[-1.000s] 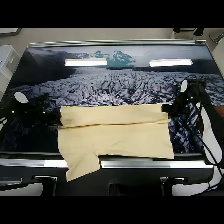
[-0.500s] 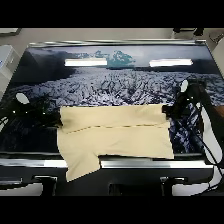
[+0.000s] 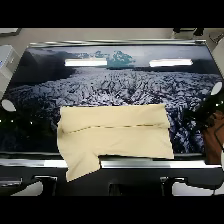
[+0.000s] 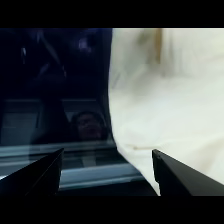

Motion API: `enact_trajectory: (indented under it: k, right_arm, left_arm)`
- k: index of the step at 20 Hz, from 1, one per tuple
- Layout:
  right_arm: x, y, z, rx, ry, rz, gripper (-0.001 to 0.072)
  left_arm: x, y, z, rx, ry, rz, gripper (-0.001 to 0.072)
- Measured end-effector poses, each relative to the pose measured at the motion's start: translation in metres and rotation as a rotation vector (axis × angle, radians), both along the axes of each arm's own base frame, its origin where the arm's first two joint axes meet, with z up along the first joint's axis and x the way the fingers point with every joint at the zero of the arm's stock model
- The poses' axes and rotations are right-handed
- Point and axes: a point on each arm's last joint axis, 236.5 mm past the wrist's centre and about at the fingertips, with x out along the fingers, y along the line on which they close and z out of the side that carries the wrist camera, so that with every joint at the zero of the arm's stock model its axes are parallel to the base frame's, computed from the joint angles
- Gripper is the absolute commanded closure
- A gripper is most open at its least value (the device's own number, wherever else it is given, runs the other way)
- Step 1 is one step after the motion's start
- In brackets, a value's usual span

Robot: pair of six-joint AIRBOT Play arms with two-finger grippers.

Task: Fold the clothes and pants, and hang the long-sleeved shirts on hangers.

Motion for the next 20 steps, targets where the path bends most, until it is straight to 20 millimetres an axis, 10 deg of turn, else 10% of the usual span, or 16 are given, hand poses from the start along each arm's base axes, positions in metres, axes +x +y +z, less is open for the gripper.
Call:
enact_trajectory:
  k: [8, 20]
  right_arm:
    - [-0.026, 0.004, -0.007, 0.042, -0.001, -0.023, 0.0164]
    - [-0.042, 0.009, -0.010, 0.061, 0.036, -0.014, 0.0160]
  left_arm:
    - [-0.088, -0.070, -0.039, -0.205, 0.131, -0.023, 0.0126]
    - [-0.108, -0.101, -0.049, -0.201, 0.164, -0.076, 0.0211]
